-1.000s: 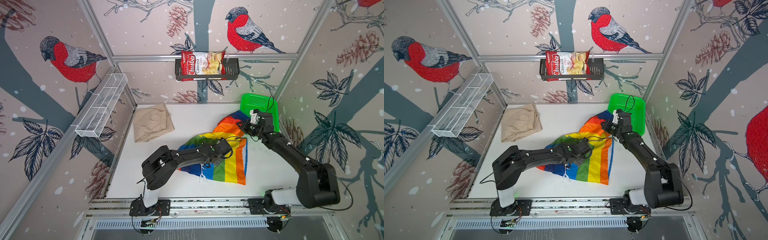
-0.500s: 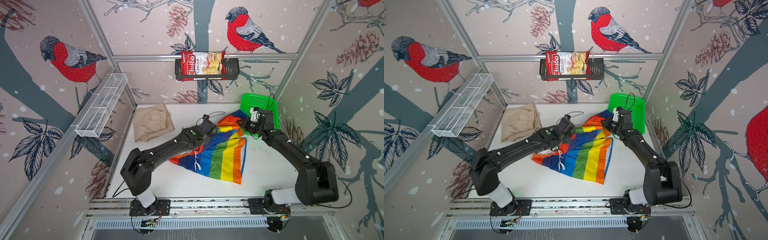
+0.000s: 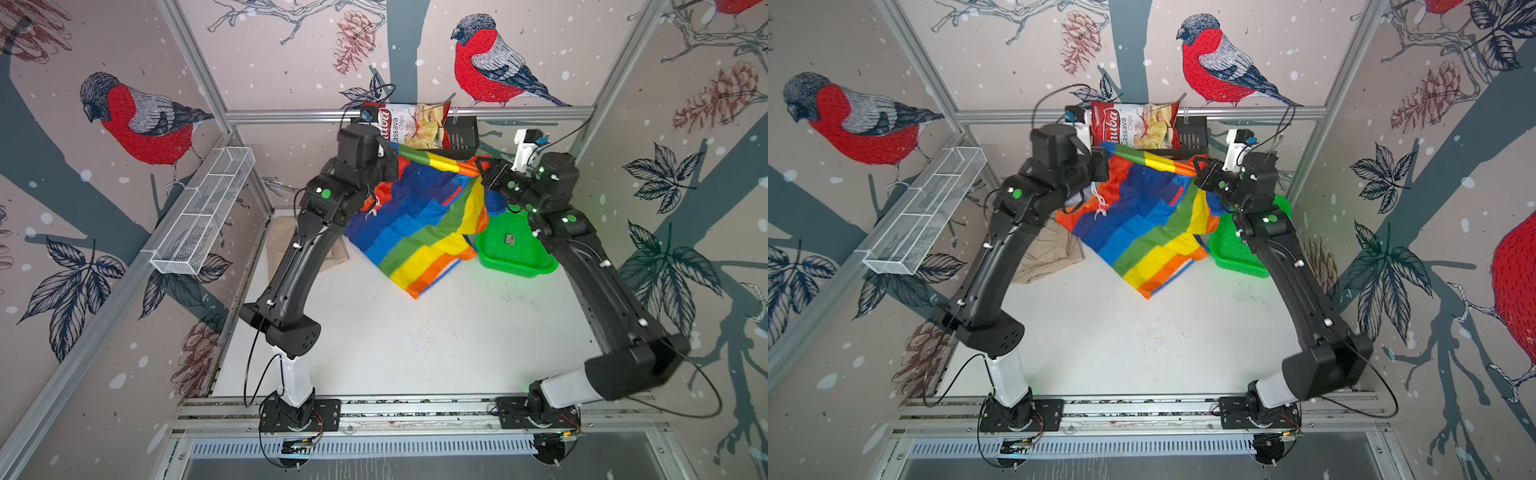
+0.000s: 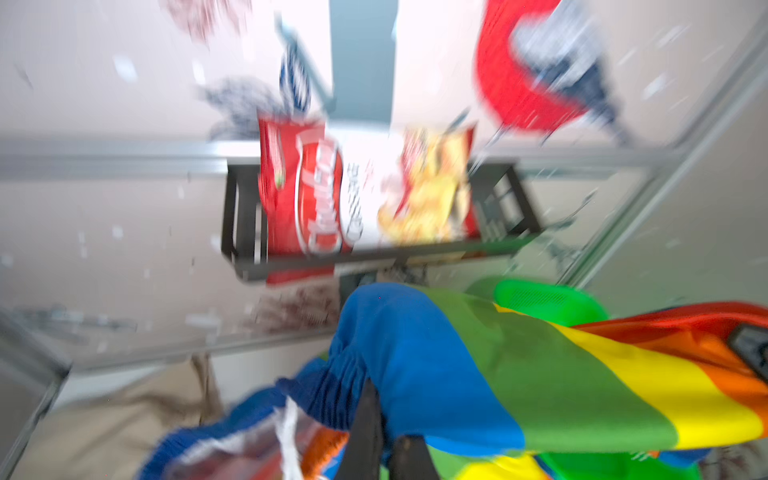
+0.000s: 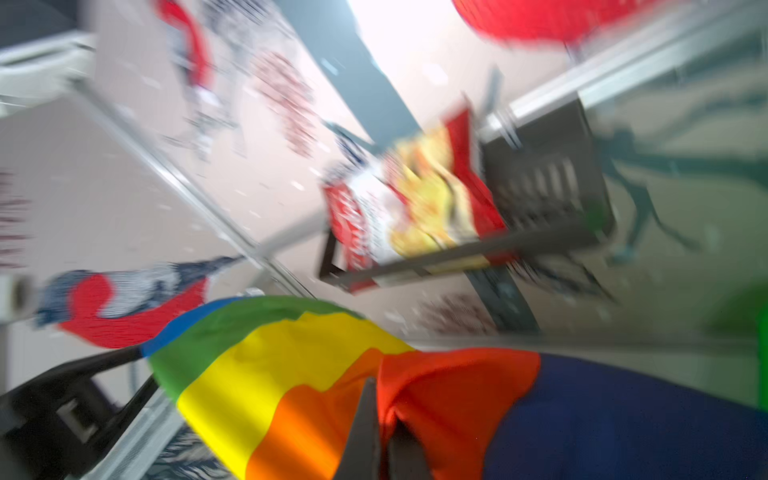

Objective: Fold and stack the shorts
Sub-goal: 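Lift the rainbow shorts high with both grippers, then lower the rainbow shorts flat onto the table nearer the robot with both grippers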

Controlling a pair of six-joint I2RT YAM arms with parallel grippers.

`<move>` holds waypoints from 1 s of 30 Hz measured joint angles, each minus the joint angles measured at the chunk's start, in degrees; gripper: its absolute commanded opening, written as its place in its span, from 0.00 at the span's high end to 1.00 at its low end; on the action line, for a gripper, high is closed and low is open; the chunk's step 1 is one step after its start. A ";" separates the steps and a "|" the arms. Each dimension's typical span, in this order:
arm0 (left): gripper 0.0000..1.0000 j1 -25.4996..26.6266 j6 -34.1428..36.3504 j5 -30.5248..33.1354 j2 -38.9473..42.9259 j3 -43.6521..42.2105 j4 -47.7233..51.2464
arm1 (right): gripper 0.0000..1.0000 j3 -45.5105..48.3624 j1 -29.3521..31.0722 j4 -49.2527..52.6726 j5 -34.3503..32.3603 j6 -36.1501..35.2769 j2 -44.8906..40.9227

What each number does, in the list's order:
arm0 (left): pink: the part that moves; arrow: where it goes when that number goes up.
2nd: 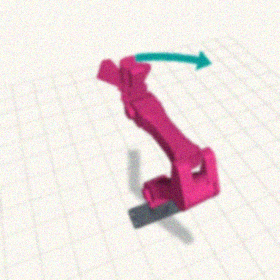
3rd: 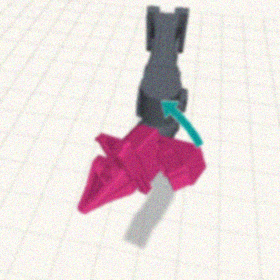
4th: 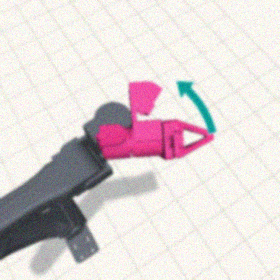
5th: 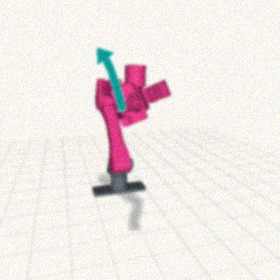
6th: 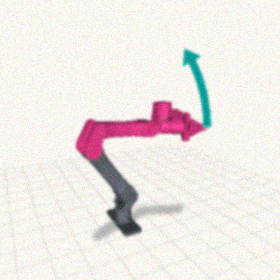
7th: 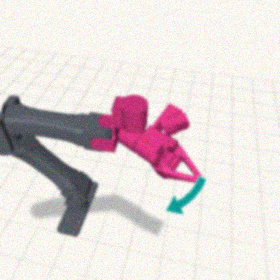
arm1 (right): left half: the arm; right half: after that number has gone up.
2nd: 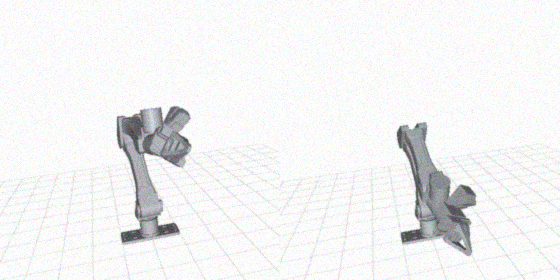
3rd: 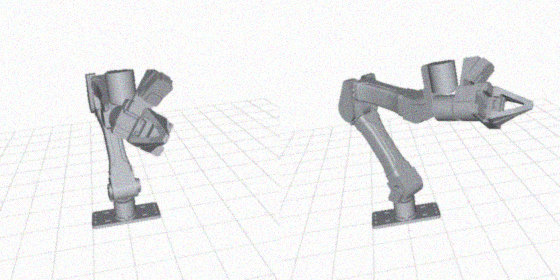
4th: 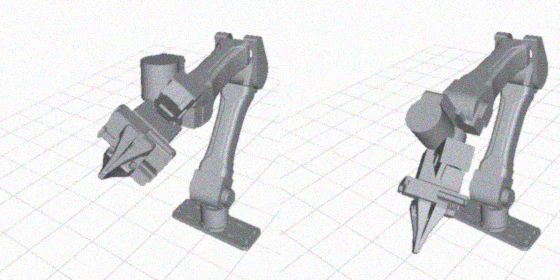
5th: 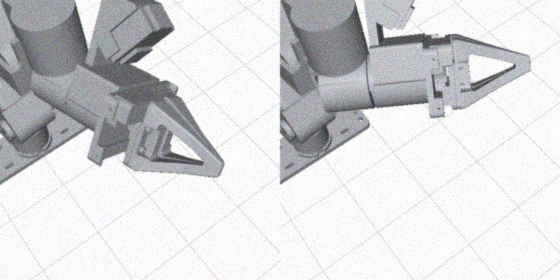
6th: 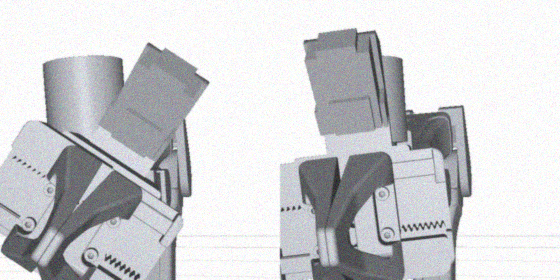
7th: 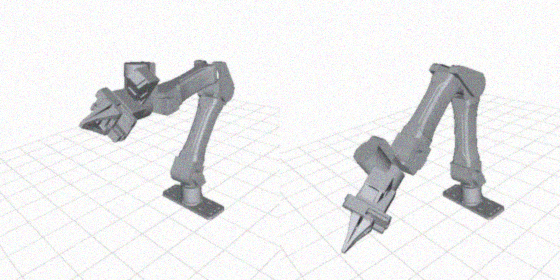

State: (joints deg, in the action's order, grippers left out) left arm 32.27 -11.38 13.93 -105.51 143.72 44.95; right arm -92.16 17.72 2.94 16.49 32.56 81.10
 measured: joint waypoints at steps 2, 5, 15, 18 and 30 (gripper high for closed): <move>1.00 0.02 0.72 -3.50 4.46 -5.68 0.17 | 0.97 4.79 0.33 -2.93 -0.72 -0.72 -5.33; 1.00 0.02 0.63 -8.07 13.88 -22.34 -2.05 | 0.96 15.19 1.86 -4.57 -1.36 -1.31 -13.38; 1.00 0.02 -6.78 -15.72 46.34 -73.02 -4.35 | 0.94 58.23 20.72 -6.84 -8.52 9.92 -35.15; 0.94 0.02 -11.02 -15.47 47.93 -83.14 -1.90 | 0.86 66.62 29.38 -5.62 -14.12 15.76 -36.96; 0.18 -0.70 -20.72 -20.87 49.55 -93.53 -4.42 | 0.20 63.14 35.52 13.49 -37.18 18.71 -43.19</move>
State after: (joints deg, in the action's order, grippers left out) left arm 31.57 -32.10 -6.94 -55.96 50.19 40.53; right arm -29.02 53.23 16.43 -20.69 51.27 37.91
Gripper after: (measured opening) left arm 0.805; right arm 0.796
